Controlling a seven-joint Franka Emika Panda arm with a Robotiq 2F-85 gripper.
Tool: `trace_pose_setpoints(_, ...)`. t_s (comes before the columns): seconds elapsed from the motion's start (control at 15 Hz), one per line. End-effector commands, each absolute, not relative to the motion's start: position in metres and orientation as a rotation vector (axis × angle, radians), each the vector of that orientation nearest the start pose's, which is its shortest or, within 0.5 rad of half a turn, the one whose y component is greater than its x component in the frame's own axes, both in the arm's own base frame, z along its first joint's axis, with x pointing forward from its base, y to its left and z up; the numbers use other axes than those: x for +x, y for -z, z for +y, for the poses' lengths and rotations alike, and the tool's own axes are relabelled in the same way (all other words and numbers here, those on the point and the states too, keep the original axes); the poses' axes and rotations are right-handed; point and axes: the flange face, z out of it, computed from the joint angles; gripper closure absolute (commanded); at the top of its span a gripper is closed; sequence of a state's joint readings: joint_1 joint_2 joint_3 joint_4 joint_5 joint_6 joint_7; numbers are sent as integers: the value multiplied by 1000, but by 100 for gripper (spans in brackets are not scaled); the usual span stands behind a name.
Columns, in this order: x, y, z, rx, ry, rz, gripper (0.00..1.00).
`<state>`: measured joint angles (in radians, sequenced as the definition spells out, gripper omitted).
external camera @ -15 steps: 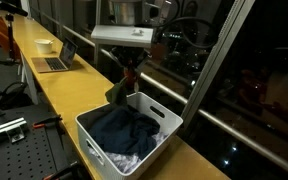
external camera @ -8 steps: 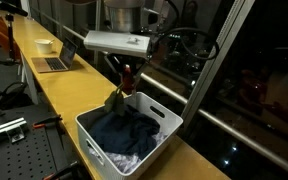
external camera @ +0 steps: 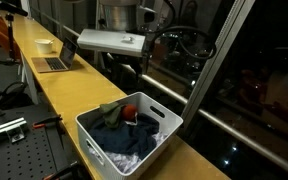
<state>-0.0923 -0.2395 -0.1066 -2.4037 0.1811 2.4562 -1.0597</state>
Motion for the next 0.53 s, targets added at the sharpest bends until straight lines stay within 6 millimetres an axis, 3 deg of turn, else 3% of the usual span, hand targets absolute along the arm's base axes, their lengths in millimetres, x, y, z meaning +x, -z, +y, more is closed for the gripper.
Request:
trace_pose_setpoints(0.0, 458, -444, -92, -2937, 538, -1128, 0)
trace_pose_setpoints(0.07, 469, -438, -95, -2931, 523, -1129, 1)
trace_pose_setpoints(0.47, 462, -439, -93, -2929, 527, -1127, 0)
